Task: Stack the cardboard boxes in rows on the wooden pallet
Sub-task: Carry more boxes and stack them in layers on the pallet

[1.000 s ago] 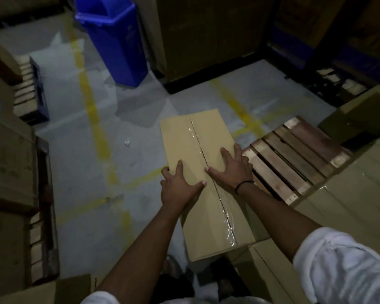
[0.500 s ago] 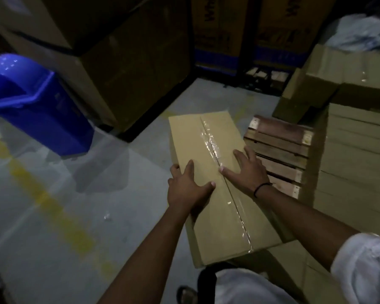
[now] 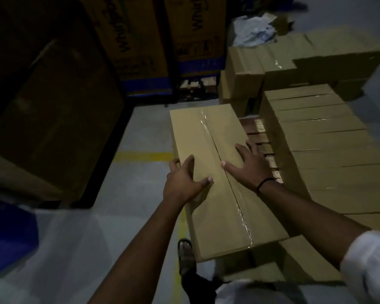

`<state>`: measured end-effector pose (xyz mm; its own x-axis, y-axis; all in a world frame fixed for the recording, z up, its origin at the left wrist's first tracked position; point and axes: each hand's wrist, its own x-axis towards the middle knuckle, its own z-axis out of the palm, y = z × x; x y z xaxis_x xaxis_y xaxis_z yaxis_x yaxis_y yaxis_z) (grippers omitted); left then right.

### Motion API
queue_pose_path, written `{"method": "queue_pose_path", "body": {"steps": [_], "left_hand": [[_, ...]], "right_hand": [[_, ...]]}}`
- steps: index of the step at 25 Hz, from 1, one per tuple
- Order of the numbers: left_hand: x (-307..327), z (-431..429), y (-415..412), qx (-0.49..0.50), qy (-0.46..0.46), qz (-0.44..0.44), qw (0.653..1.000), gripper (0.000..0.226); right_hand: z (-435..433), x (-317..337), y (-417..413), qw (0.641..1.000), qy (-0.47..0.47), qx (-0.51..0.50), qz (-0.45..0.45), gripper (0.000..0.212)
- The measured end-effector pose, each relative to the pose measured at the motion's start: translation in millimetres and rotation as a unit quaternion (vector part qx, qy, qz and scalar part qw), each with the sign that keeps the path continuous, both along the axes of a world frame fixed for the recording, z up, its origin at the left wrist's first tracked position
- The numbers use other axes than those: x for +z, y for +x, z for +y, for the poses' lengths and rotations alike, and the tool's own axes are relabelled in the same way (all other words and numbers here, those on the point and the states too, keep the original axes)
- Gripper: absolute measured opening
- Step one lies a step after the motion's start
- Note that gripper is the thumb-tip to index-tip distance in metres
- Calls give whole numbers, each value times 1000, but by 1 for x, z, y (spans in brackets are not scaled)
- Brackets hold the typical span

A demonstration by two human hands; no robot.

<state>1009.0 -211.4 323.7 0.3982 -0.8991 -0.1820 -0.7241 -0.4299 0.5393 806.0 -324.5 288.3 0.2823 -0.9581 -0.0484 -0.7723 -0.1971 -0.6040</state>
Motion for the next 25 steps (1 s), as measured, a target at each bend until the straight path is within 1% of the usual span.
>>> {"method": "queue_pose_path", "body": {"steps": [4,8,11,13,16,18,21,25], "left_hand": [[4,-56,66,-74,14,20,997,103],[16,-110,115,-139,-6,18,990,102],[21,-141,129,-187,-1,15,982,100],[22,-158,130,-239,-7,18,971,101],[19,-182,129,-323,0,36,946,104],[19,-188,129,-372,13,64,926,106],[23,-188,137,-463,11,84,882,106],[35,-186,153,-573,7,99,813,106]], "right_hand": [[-27,11,51,996,-5,-90,21,87],[-50,23,91,988,-13,-157,10,86],[-54,27,103,978,-7,-210,14,85],[-52,30,103,967,-17,-254,14,85],[-39,38,103,940,-27,-337,45,82],[-22,40,109,914,-38,-401,55,81],[13,49,129,870,-56,-483,81,81],[68,61,169,816,-74,-567,90,78]]}}
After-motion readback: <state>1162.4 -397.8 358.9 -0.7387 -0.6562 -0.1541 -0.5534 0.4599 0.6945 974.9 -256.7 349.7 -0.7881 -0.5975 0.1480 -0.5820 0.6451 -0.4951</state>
